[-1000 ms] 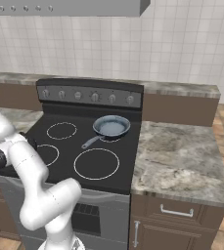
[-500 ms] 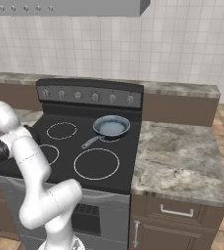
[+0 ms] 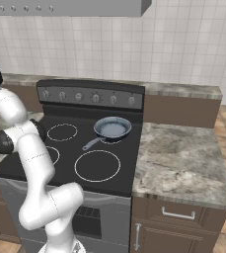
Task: Pick up the butter stick and place it in the pan. Then turn on the burner for the pan.
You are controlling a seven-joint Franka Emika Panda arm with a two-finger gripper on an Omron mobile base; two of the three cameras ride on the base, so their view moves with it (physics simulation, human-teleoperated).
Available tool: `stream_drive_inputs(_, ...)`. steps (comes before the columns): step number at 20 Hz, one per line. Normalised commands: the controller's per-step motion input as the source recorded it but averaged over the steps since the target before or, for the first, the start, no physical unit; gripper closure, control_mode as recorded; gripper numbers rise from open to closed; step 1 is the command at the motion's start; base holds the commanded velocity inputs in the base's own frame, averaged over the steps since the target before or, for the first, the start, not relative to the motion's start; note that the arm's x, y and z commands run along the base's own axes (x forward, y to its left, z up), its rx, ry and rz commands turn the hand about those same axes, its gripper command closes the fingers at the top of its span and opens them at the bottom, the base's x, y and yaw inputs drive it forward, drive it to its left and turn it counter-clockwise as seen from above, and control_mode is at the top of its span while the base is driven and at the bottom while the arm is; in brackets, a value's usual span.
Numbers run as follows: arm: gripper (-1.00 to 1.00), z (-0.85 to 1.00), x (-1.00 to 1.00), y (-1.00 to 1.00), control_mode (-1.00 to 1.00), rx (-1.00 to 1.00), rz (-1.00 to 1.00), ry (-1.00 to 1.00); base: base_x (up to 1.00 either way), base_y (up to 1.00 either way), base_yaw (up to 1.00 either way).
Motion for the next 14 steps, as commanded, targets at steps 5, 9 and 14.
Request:
stream_drive_inputs(5,1.00,0.11,0.12,-0.46,-1.00,0.06,-0.01,0.00,0.00,0.00,0.00)
stream_drive_inputs(9,1.00,0.00,0.11,-0.42,-1.00,0.04,0.00,0.04,0.00,0.00,0.00)
stream_drive_inputs(14,1.00,0.00,0.01,-0.79,-1.00,0.10,-0.04,0.08,0.00,0.00,0.00)
